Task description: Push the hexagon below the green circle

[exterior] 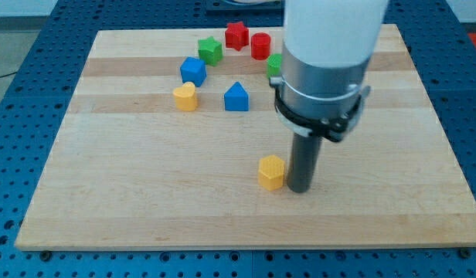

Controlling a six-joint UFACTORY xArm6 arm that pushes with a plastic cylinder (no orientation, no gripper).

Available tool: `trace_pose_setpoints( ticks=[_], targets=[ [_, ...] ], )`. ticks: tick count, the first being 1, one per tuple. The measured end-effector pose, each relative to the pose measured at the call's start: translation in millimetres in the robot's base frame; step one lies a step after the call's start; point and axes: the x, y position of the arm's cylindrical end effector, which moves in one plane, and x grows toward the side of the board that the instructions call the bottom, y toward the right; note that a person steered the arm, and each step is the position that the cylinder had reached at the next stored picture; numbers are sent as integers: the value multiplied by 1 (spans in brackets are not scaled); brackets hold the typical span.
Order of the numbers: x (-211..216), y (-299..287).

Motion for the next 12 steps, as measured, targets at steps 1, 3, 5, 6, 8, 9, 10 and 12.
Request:
trace_pose_setpoints(
  ticks=[1, 3, 5, 6, 8, 9, 10, 12],
  targets=[
    [18, -18],
    [-43, -75],
    [-108, -50],
    [-51, -47],
    [-69, -15],
    [-96, -15],
    [-119, -15],
    [-146, -10]
  ],
)
